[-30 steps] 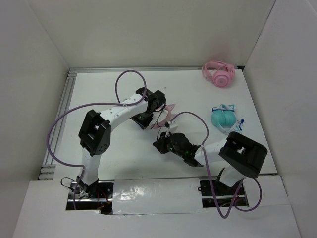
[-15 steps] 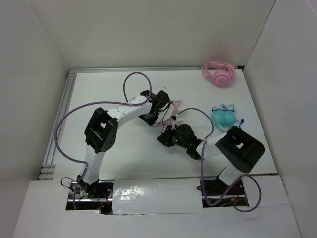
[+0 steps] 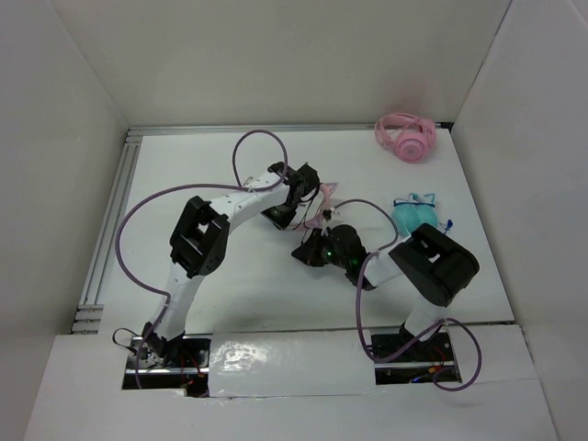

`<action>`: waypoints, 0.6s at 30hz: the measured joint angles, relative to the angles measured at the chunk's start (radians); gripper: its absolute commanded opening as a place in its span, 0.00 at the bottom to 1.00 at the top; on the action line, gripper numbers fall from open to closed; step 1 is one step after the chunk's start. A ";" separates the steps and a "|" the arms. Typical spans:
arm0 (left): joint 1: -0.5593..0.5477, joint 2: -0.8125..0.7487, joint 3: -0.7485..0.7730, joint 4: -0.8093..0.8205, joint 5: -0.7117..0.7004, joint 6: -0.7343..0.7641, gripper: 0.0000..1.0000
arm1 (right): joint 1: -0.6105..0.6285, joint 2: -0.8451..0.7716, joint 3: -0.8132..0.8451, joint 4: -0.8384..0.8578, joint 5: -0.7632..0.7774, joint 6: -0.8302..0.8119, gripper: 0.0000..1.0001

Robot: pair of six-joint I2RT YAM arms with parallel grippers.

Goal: Wrap the headphones

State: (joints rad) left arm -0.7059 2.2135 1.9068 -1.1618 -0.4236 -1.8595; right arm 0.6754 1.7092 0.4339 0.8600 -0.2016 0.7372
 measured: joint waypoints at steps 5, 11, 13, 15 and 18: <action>-0.019 0.009 0.012 -0.030 -0.007 -0.041 0.17 | 0.009 -0.002 -0.019 -0.008 0.009 0.028 0.33; -0.035 0.009 0.010 -0.015 -0.004 -0.060 0.30 | 0.040 -0.058 -0.048 -0.043 0.019 0.048 0.43; -0.040 0.009 0.006 -0.011 0.001 -0.060 0.38 | 0.043 -0.077 -0.053 -0.070 0.030 0.049 0.45; -0.048 0.009 0.006 -0.011 0.004 -0.059 0.50 | 0.046 -0.105 -0.063 -0.096 0.043 0.050 0.48; -0.064 0.009 0.006 -0.025 0.003 -0.080 0.58 | 0.052 -0.178 -0.082 -0.142 0.070 0.047 0.50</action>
State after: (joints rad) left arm -0.7704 2.2227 1.9129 -1.1866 -0.4210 -1.9396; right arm 0.7277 1.5311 0.3515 0.7177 -0.1314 0.7845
